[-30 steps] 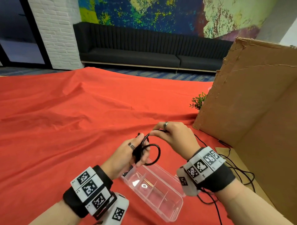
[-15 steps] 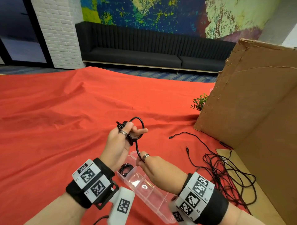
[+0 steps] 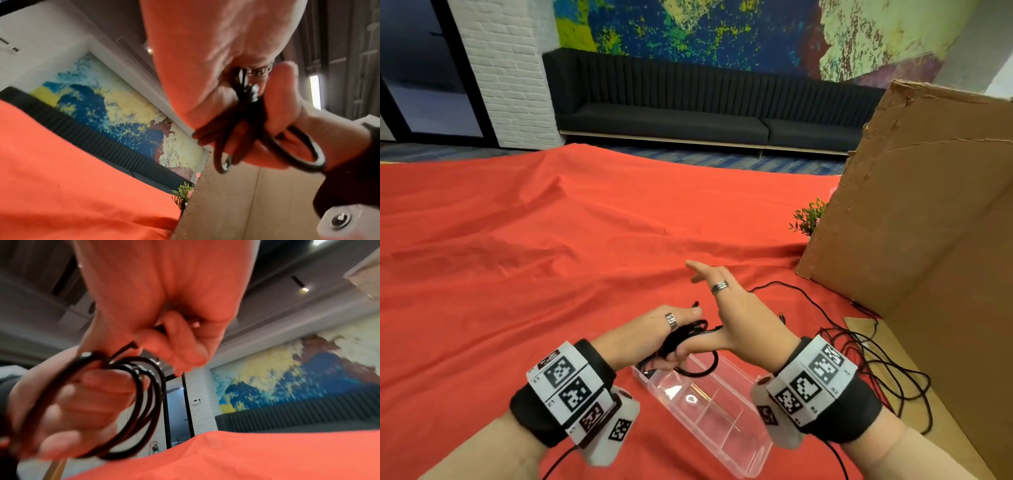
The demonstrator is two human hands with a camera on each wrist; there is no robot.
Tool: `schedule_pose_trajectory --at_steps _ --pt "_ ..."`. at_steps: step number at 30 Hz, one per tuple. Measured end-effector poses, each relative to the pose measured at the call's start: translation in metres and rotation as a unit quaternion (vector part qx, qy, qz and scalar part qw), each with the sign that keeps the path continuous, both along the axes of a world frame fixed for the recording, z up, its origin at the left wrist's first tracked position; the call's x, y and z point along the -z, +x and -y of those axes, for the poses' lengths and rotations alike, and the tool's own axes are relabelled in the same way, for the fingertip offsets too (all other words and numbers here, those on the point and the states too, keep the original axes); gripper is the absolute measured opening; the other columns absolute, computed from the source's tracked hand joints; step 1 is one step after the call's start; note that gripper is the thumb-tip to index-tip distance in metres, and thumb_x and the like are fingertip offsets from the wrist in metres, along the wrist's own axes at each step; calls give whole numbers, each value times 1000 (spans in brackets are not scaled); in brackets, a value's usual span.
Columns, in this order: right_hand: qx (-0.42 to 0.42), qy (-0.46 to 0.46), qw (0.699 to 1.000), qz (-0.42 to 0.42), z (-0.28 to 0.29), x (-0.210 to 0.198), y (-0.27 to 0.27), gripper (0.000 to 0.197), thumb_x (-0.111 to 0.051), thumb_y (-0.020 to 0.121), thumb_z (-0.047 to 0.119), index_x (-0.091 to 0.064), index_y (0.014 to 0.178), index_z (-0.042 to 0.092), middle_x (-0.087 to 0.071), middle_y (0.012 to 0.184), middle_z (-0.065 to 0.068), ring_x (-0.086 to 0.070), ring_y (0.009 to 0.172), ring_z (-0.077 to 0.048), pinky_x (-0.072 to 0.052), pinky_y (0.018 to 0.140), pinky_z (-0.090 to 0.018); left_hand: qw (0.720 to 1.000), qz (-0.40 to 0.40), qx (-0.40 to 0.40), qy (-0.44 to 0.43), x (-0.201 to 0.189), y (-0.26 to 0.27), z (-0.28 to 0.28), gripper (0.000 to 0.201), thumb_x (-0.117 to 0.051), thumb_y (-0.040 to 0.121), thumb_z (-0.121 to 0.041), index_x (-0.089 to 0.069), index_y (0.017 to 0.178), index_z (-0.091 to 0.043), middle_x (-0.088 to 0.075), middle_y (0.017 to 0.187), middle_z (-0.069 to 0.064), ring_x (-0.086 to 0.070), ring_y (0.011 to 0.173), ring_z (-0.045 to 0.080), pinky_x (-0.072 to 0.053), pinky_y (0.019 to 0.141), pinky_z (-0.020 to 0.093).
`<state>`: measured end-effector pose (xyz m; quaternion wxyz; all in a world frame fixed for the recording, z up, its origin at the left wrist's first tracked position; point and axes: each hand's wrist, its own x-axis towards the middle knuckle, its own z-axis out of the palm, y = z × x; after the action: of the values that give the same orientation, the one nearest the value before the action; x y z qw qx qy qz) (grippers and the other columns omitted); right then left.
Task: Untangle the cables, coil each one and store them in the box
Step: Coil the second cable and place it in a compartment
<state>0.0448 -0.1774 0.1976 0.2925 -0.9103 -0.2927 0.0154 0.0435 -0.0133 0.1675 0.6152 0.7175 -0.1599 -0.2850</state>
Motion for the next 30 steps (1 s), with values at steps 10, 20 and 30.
schedule_pose_trajectory --at_steps 10,20,30 --pt "-57 73 983 -160 1 -1 8 24 -72 80 29 -50 88 23 -63 90 3 -54 58 7 -38 58 -10 988 -65 66 -121 -4 3 -15 27 -55 81 -36 -56 62 -16 -42 52 -3 -33 37 11 -49 77 34" --pt "-68 22 992 -105 2 -4 15 13 -54 93 26 -47 96 16 -59 79 10 -52 66 1 -38 62 -14 987 80 -125 -67 -13 1 -14 27 -61 85 -32 -47 84 -9 -48 49 -3 -41 41 10 -44 63 34" --pt "48 -10 999 -9 13 2 16 28 -48 89 51 -47 97 24 -59 94 4 -58 76 -21 -44 67 -37 975 83 -187 -88 7 -6 -1 12 -50 94 -21 -49 105 -16 -47 70 0 -43 62 11 -39 61 26"
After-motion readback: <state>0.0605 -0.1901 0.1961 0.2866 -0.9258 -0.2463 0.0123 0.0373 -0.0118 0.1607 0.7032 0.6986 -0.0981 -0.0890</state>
